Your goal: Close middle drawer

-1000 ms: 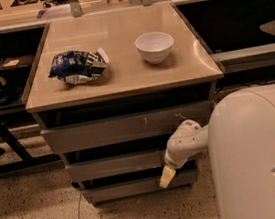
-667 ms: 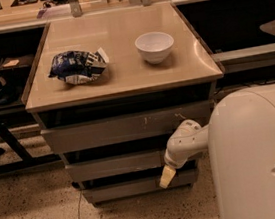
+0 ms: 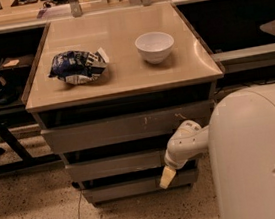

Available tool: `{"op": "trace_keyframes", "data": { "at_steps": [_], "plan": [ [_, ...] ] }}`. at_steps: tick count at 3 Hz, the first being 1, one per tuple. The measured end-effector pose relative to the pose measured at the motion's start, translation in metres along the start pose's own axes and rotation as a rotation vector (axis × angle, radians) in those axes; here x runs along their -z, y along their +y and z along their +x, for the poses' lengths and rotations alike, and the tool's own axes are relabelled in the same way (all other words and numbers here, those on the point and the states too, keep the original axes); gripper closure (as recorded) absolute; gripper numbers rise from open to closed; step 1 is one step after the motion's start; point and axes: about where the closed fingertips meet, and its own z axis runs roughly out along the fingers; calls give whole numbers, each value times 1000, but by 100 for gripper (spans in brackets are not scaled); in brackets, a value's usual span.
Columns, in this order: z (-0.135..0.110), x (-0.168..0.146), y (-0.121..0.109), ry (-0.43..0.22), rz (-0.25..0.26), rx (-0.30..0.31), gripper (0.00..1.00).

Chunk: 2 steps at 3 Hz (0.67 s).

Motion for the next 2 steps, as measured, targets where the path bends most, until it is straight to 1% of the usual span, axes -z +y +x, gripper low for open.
{"op": "trace_keyframes", "data": {
  "at_steps": [1,2],
  "plan": [
    [31,18,2,35,12,-100,0],
    [161,91,-3,169,104,-344,0]
  ]
}}
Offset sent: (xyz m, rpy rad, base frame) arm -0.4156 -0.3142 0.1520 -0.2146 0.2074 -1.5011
